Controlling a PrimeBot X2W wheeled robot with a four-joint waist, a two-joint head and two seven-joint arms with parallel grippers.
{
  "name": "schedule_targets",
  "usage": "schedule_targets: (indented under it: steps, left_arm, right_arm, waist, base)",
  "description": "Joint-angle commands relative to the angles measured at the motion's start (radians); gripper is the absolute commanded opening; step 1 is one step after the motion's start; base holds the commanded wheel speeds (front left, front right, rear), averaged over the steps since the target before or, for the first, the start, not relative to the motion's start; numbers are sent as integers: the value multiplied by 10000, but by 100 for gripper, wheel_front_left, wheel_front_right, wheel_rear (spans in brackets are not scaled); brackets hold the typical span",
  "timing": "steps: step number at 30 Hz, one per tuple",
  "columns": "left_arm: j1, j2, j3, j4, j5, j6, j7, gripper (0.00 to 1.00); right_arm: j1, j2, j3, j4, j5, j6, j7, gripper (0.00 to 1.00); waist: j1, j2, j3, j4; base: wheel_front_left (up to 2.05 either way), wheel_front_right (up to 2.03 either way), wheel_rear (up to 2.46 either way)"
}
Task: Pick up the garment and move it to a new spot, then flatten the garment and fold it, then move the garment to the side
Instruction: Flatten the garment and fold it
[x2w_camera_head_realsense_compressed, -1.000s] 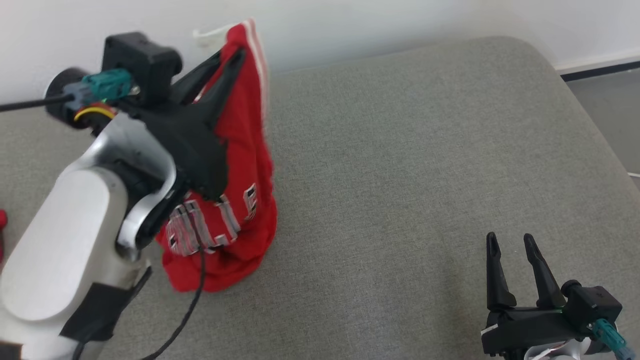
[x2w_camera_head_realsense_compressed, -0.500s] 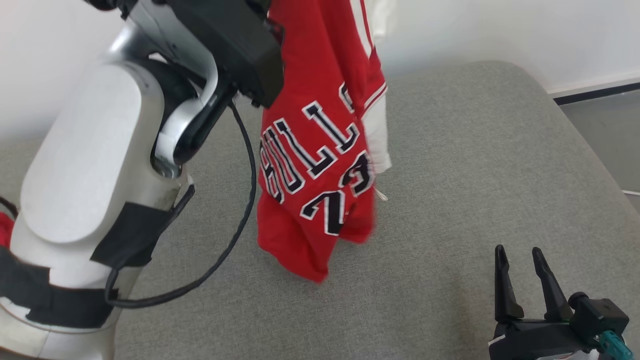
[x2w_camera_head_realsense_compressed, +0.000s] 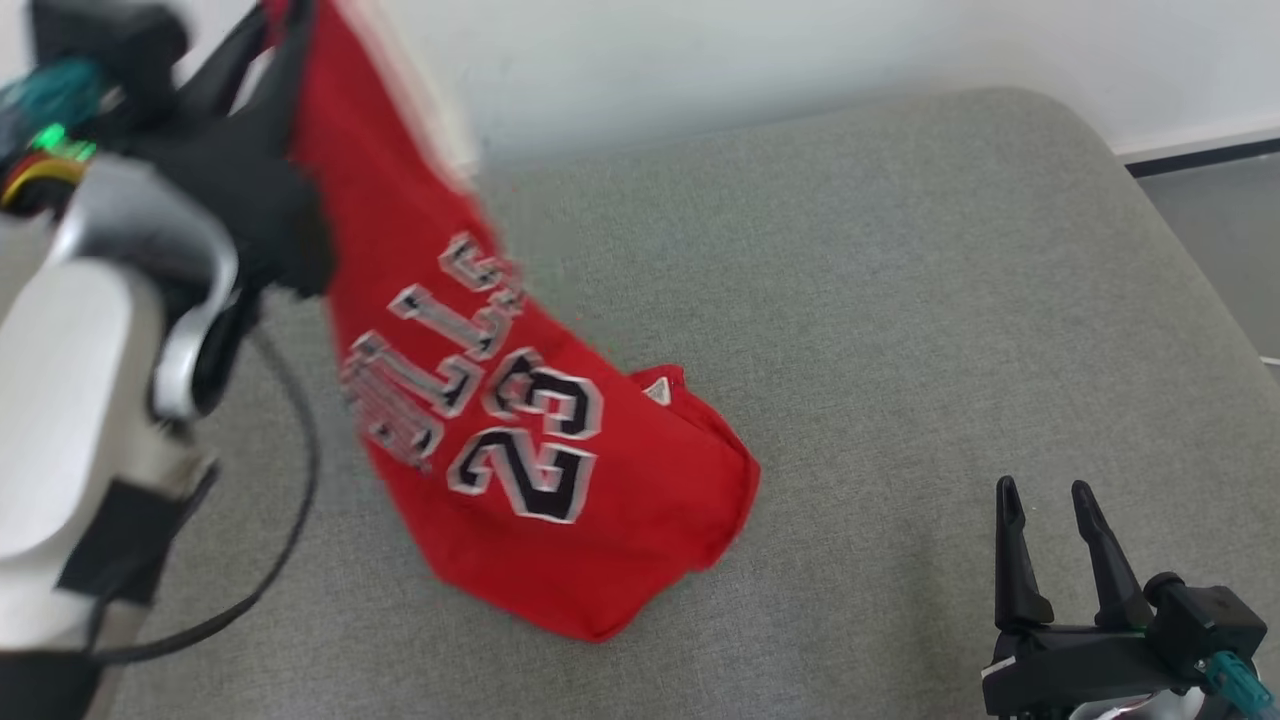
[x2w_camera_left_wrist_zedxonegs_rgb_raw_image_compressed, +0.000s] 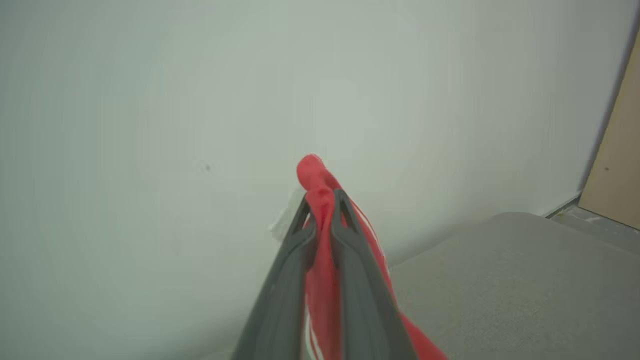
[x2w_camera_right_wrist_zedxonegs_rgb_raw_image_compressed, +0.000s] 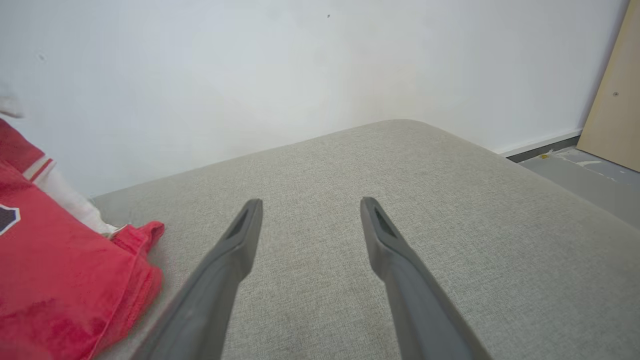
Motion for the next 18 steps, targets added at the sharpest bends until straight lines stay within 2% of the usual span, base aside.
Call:
schedule_targets:
  steps: [1,7,18]
  left_arm:
    - [467,286,194,84,-3,157,-173,0]
    - [2219,1479,1000,701,-82,659,-848,0]
    - [3843,1635,1430,1562,-490,896,-1558,0]
  right_arm:
    - [-78,-11,-60,-28,-58,-22,-4,100]
    - [-244,-11,-80,12,-178,-22,-4,100]
    - [-443,-11,68,98,-297,-22,-4,100]
  waist:
    - [0,1,160,-17]
    - [0,1,395,-30]
    - [0,1,553,35]
  base:
    - [0,0,0]
    - [0,0,0]
    - [0,0,0]
